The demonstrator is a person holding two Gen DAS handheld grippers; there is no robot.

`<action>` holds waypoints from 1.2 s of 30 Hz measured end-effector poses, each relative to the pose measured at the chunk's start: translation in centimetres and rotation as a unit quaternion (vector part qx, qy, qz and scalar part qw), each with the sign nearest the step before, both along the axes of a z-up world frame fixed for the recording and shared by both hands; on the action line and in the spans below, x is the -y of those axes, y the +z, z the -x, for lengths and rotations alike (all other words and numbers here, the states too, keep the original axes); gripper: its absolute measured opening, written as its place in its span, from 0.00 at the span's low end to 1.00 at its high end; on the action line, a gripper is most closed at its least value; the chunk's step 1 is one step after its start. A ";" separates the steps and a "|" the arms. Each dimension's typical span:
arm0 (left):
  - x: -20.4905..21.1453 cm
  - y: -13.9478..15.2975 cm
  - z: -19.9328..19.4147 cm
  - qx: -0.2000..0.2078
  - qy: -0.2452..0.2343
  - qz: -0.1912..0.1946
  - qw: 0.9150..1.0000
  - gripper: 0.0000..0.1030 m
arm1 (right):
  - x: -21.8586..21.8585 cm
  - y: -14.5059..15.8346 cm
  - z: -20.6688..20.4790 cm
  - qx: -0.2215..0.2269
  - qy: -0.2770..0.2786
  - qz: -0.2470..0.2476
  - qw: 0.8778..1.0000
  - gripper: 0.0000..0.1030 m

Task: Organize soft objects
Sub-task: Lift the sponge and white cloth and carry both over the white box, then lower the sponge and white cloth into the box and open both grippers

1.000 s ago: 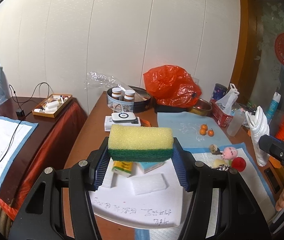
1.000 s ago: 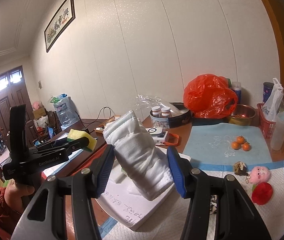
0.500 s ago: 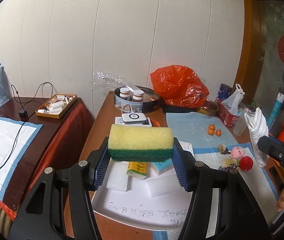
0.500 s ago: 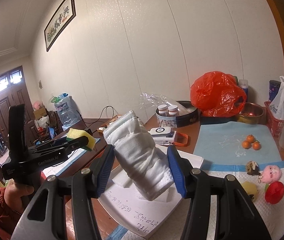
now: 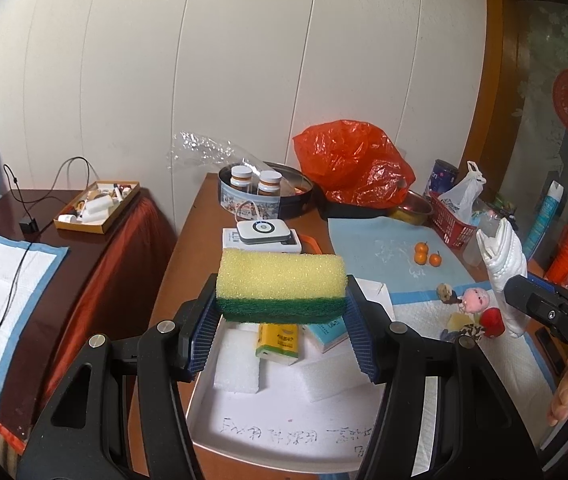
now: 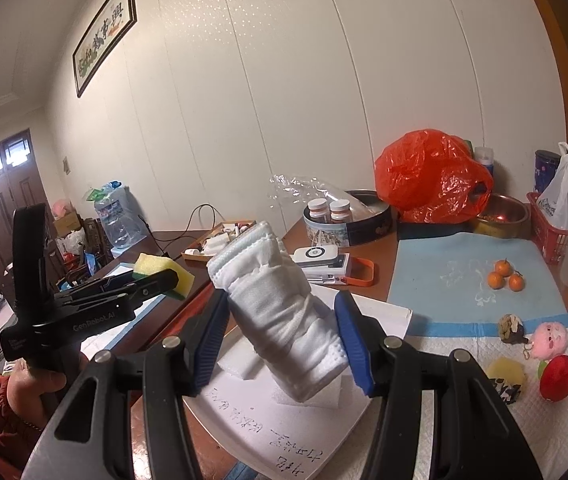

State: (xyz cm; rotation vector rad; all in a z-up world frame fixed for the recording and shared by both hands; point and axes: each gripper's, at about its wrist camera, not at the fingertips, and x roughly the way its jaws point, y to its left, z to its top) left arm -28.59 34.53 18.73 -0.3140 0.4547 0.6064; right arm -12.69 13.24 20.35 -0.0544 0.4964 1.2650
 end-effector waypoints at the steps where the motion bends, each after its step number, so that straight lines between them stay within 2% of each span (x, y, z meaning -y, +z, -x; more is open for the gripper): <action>1: -0.3 -0.2 -0.2 -0.001 -0.001 0.002 1.000 0.57 | -0.2 -0.1 0.0 -0.001 -0.001 0.003 1.000 0.54; 7: -1.8 -2.2 -1.2 -0.018 -0.008 0.021 1.000 0.57 | -2.0 -1.2 0.0 -0.011 -0.003 0.027 1.000 0.54; 10: -2.5 -4.3 -2.1 -0.040 -0.007 0.032 0.999 0.57 | -3.1 -2.2 0.0 -0.020 0.000 0.044 0.999 0.54; 14: -3.5 -7.4 -3.2 -0.077 0.000 0.052 0.996 0.57 | -5.1 -4.7 -0.2 -0.035 0.007 0.085 0.996 0.54; 18: -3.7 -9.4 -4.1 -0.108 0.003 0.051 0.993 0.57 | -6.7 -7.3 -0.4 -0.056 0.017 0.129 0.990 0.54; 23: -3.7 -11.0 -4.9 -0.131 -0.003 0.060 0.990 0.57 | -8.1 -10.2 -0.6 -0.081 0.024 0.179 0.980 0.54; 26: -3.6 -11.3 -5.1 -0.138 -0.003 0.060 0.989 0.58 | -8.2 -10.8 -0.7 -0.094 0.021 0.189 0.977 0.55; 27: -3.6 -11.4 -5.2 -0.140 -0.003 0.061 0.988 0.58 | -8.2 -10.9 -0.8 -0.096 0.018 0.190 0.977 0.58; 28: -3.6 -11.4 -5.2 -0.141 0.000 0.061 0.988 0.62 | -8.2 -10.9 -0.9 -0.099 0.015 0.190 0.977 0.61; 29: -3.7 -11.4 -5.2 -0.142 0.002 0.061 0.988 0.71 | -8.0 -10.9 -1.0 -0.105 0.011 0.186 0.977 0.68; 30: -3.7 -11.4 -5.1 -0.143 0.005 0.061 0.988 0.74 | -7.9 -10.9 -1.1 -0.108 0.007 0.183 0.977 0.73; 33: -3.7 -11.1 -4.8 -0.146 0.021 0.053 0.988 0.79 | -7.6 -10.5 -1.1 -0.109 -0.001 0.174 0.979 0.77; 34: -3.6 -11.0 -4.7 -0.146 0.029 0.046 0.988 0.83 | -7.5 -10.3 -1.0 -0.108 -0.002 0.171 0.979 0.79; 36: -3.6 -10.5 -4.2 -0.143 0.044 0.035 0.988 0.96 | -7.2 -9.9 -0.7 -0.096 -0.005 0.162 0.982 0.90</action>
